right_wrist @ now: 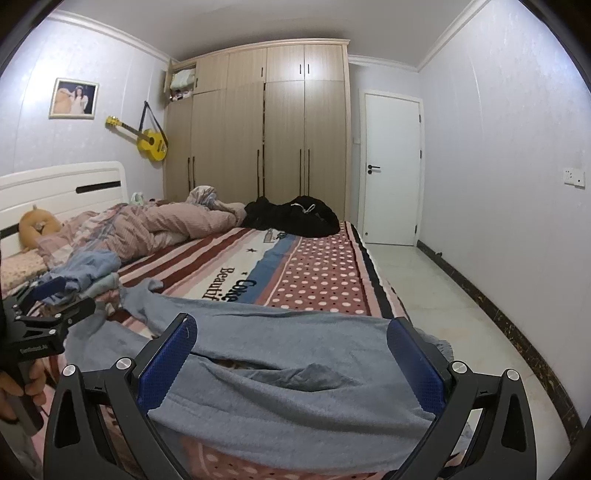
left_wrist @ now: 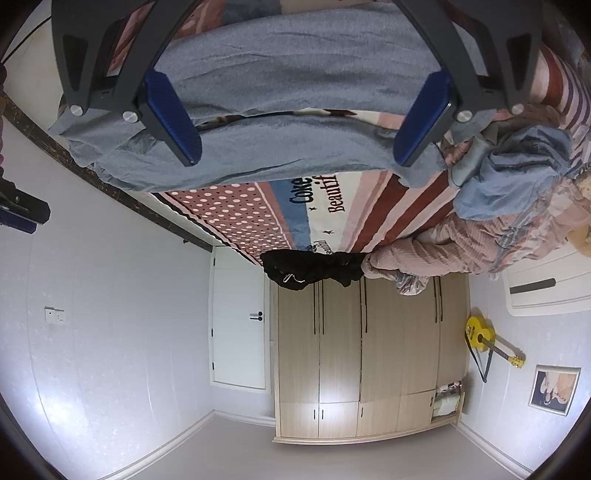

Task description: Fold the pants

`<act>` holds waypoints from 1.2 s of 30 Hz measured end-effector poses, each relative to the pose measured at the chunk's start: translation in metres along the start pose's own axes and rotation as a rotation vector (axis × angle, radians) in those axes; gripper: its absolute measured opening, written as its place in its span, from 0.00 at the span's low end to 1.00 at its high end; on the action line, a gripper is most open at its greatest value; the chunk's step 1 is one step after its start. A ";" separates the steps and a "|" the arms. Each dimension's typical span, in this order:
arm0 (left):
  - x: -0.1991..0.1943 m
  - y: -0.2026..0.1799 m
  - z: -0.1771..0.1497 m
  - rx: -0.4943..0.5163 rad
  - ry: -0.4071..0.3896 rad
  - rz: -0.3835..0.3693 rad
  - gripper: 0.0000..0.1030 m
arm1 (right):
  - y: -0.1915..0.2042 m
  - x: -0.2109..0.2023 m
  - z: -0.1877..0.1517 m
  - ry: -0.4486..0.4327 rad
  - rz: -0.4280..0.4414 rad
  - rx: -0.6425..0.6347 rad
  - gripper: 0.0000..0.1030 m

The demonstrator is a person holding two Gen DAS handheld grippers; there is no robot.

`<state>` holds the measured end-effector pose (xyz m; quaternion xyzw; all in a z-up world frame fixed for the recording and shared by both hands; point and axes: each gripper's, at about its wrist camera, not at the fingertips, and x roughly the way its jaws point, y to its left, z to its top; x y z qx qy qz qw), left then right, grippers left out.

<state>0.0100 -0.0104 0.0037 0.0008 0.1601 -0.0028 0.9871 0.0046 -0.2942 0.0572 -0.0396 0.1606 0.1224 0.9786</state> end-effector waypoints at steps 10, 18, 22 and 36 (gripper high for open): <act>0.011 0.033 -0.011 -0.088 0.028 -0.026 0.99 | -0.001 0.009 -0.010 0.016 -0.036 0.013 1.00; 0.035 0.136 -0.070 -0.293 0.182 0.202 0.99 | -0.040 0.036 -0.051 0.136 -0.055 0.116 1.00; 0.049 0.167 -0.105 -0.413 0.248 0.226 0.99 | -0.053 0.053 -0.076 0.189 -0.053 0.166 1.00; 0.074 0.182 -0.165 -0.574 0.379 0.250 0.96 | -0.067 0.068 -0.103 0.240 -0.091 0.222 1.00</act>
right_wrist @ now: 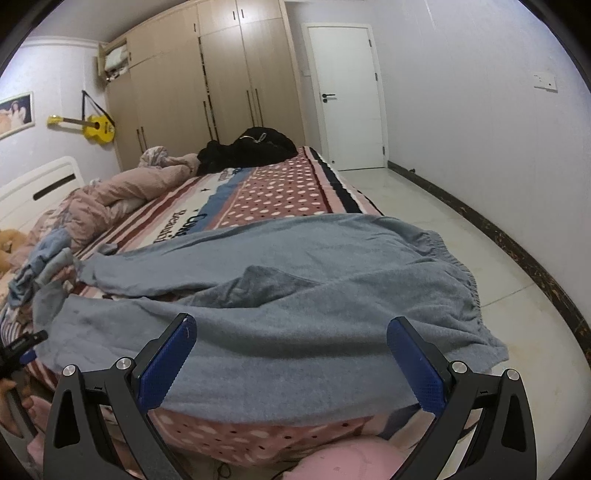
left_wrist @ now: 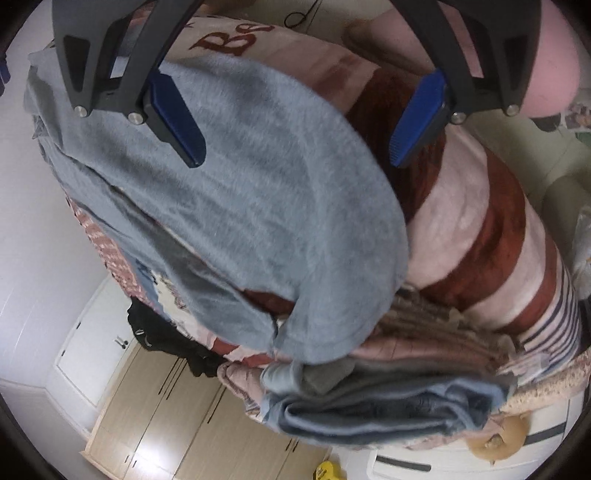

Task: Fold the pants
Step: 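Lower both tools toward the sweatpants waistband and legs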

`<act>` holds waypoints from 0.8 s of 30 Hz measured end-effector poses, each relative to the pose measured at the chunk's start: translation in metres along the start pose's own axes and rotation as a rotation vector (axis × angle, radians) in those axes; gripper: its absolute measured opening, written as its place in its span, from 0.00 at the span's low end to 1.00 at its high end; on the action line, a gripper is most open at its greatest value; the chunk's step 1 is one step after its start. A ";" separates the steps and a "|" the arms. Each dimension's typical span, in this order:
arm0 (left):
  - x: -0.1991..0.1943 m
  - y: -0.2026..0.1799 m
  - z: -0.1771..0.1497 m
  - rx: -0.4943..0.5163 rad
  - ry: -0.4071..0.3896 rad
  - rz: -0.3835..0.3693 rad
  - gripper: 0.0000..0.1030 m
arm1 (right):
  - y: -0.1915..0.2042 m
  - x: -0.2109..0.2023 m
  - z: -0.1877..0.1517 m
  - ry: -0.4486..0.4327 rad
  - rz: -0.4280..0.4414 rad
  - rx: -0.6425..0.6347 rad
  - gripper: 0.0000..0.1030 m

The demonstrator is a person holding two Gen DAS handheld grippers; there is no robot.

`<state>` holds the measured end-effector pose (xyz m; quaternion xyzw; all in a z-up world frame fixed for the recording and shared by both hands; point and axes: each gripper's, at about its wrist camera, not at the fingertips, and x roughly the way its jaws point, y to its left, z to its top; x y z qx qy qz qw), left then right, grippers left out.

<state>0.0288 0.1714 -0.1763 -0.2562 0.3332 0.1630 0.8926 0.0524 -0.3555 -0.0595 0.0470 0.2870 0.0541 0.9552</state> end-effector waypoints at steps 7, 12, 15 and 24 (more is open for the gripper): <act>0.002 0.005 0.013 -0.059 -0.050 -0.037 0.58 | -0.011 0.011 -0.011 0.036 -0.020 0.024 0.99; -0.002 0.001 0.032 -0.043 -0.076 -0.044 0.13 | -0.028 0.010 -0.018 0.046 -0.040 0.069 0.99; -0.015 -0.005 0.040 -0.016 -0.145 -0.041 0.04 | -0.043 0.008 -0.024 0.056 -0.058 0.099 0.99; -0.050 -0.009 0.059 0.039 -0.251 -0.027 0.03 | -0.102 0.020 -0.055 0.139 -0.063 0.235 0.99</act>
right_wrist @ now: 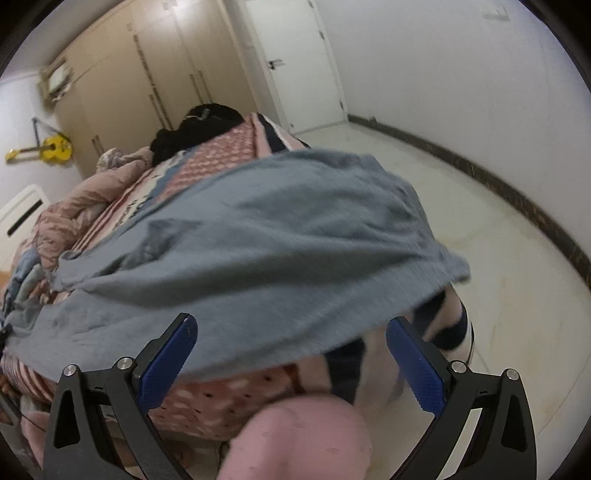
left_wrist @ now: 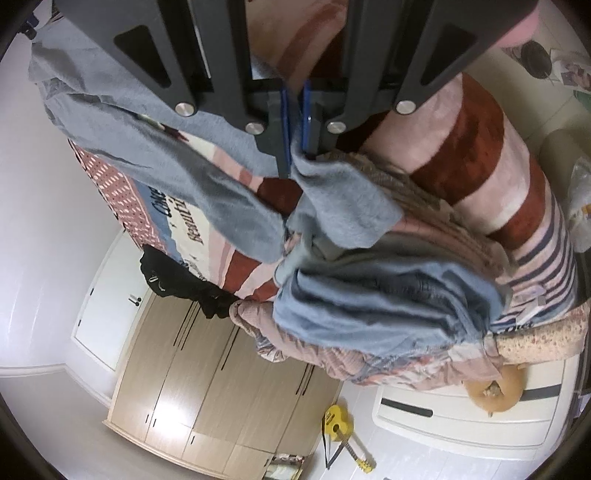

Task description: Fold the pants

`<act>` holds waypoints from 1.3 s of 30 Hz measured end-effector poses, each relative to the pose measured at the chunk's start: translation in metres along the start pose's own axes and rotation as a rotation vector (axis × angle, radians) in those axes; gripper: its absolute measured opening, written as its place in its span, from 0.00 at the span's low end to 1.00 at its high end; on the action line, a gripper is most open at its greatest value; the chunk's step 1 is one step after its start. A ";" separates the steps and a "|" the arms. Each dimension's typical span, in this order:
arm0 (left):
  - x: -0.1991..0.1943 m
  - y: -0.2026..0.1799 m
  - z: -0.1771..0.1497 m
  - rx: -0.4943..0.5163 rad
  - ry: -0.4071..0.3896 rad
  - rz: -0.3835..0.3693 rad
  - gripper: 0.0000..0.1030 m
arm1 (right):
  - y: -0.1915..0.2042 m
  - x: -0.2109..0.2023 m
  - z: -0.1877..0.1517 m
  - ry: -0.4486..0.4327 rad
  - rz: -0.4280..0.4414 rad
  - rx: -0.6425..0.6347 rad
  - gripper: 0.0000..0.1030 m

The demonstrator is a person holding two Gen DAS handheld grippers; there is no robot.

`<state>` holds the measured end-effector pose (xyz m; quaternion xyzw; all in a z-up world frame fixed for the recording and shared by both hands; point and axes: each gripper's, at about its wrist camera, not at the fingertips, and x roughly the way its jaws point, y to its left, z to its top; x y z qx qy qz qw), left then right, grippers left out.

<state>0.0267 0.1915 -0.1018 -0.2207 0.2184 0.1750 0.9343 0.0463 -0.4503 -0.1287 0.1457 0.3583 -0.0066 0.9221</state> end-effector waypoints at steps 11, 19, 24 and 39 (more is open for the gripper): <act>0.005 -0.005 -0.004 0.023 0.046 -0.020 0.02 | -0.045 0.031 -0.003 0.007 0.120 0.188 0.73; 0.017 0.010 -0.018 0.000 0.132 -0.023 0.48 | -0.041 0.019 0.005 -0.037 0.152 0.183 0.48; 0.023 0.020 -0.030 -0.024 0.198 -0.051 0.56 | -0.038 0.023 0.011 -0.042 0.152 0.186 0.42; 0.006 -0.021 0.005 0.104 0.112 -0.128 0.01 | -0.017 0.002 0.044 -0.123 0.130 0.134 0.07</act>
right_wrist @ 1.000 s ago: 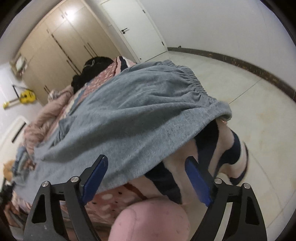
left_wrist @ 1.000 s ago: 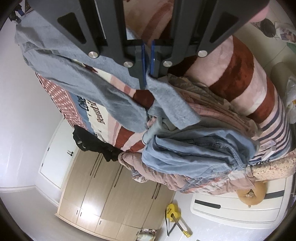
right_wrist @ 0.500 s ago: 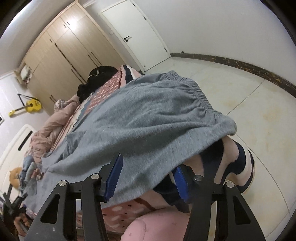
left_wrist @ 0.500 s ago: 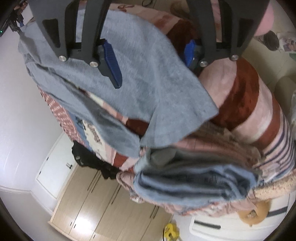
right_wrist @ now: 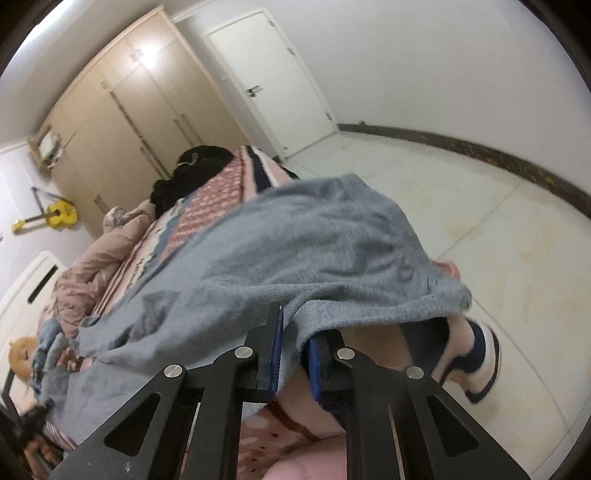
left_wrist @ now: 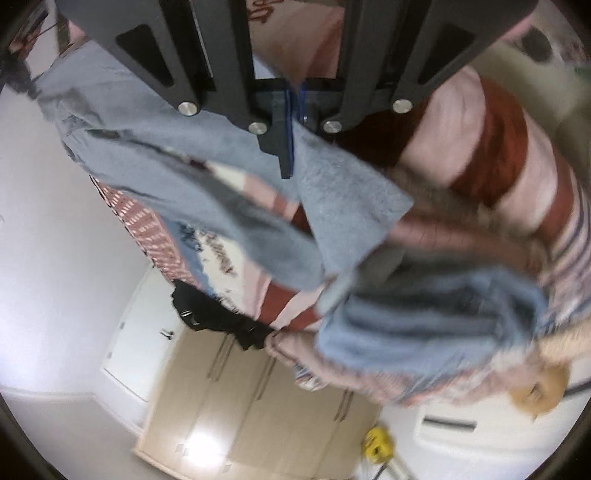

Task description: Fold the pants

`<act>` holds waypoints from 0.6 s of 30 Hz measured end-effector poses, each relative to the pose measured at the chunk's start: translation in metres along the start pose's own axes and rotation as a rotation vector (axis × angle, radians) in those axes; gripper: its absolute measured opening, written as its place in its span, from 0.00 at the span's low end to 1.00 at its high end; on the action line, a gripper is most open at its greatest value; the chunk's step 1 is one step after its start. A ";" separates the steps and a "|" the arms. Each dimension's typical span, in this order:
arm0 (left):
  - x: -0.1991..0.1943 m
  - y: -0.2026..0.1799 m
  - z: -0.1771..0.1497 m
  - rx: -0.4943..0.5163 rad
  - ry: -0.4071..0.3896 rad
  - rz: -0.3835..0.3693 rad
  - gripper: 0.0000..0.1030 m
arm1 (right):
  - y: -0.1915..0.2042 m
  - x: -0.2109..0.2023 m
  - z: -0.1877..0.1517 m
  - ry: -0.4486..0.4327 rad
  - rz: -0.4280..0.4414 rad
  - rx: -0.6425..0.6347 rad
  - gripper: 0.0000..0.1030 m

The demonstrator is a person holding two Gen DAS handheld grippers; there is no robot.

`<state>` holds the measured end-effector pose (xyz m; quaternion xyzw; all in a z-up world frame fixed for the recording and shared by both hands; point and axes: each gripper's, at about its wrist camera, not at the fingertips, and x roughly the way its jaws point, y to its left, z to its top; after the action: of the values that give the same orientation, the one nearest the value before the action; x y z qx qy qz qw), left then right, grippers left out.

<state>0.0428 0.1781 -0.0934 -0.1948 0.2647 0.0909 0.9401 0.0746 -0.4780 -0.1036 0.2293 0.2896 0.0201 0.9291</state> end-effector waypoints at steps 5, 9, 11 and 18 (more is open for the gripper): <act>-0.001 -0.024 0.047 0.086 -0.031 -0.007 0.00 | 0.029 -0.004 0.036 -0.028 0.059 -0.074 0.06; 0.009 -0.047 0.089 0.142 -0.049 -0.031 0.00 | 0.058 0.001 0.072 -0.025 0.088 -0.130 0.06; 0.024 -0.057 0.110 0.163 -0.033 -0.026 0.00 | 0.071 0.006 0.089 -0.020 0.097 -0.162 0.05; 0.107 -0.072 0.159 0.204 0.089 0.083 0.00 | 0.100 0.060 0.139 0.088 0.030 -0.235 0.05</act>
<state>0.2263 0.1858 -0.0028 -0.0909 0.3219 0.0938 0.9377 0.2101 -0.4361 0.0092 0.1221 0.3222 0.0778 0.9355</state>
